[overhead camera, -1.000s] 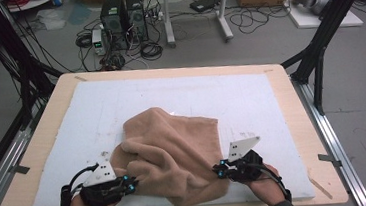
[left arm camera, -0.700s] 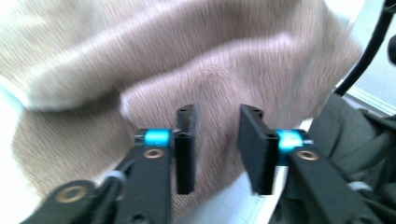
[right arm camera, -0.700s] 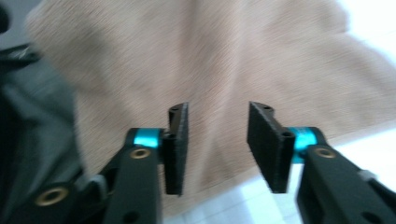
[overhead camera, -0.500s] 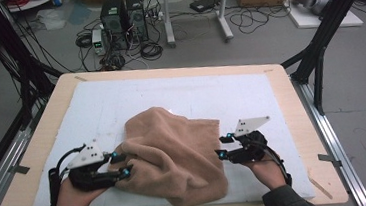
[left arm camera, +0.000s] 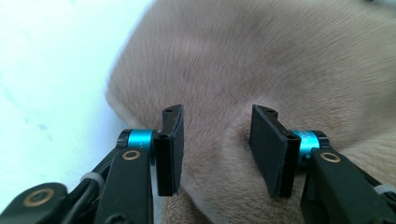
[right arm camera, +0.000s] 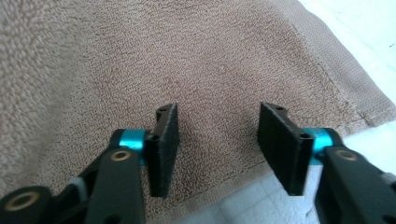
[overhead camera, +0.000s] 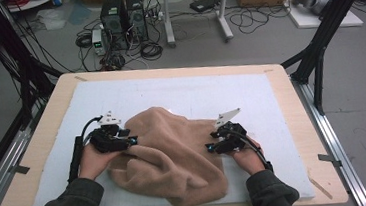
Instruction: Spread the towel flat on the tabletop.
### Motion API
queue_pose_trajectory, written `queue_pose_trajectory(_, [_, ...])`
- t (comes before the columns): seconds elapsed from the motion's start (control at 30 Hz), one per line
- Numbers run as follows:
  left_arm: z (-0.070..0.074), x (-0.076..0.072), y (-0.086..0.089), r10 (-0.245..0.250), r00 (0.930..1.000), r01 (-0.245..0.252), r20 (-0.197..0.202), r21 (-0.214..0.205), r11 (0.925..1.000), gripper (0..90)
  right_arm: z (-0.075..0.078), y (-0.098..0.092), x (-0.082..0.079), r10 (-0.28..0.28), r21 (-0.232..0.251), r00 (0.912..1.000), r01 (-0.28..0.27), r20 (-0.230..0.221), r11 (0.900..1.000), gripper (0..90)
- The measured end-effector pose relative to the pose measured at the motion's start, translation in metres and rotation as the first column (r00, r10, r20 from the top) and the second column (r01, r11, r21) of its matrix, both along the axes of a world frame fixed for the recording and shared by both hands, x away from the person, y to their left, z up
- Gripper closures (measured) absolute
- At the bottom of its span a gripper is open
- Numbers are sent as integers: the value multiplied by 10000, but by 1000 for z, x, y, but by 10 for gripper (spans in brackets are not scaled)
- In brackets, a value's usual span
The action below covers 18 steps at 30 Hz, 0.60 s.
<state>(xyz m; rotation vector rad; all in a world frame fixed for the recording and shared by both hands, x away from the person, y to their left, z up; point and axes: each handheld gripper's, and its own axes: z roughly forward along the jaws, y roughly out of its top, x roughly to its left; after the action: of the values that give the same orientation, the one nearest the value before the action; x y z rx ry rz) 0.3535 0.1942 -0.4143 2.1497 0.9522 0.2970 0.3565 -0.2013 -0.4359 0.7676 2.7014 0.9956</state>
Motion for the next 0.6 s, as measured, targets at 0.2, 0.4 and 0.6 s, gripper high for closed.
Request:
queue_pose_trajectory(0.2, [-15, 1, -12, -91, 9994, 110, -326, 608, 9981, 735, 0, 0, 0, 337, 173, 9994, -336, -16, 9993, 726])
queue_pose_trajectory(0.4, [-7, -6, -10, -123, 9999, 129, -85, 753, 9971, 822, 3, -1, 1, 746, 295, 9972, -746, 39, 9968, 844])
queue_pose_trajectory(0.6, [21, -30, 7, -52, 9969, 50, 781, 29, 10000, 821, 23, -7, -10, 859, 859, 9952, -896, 459, 9923, 844])
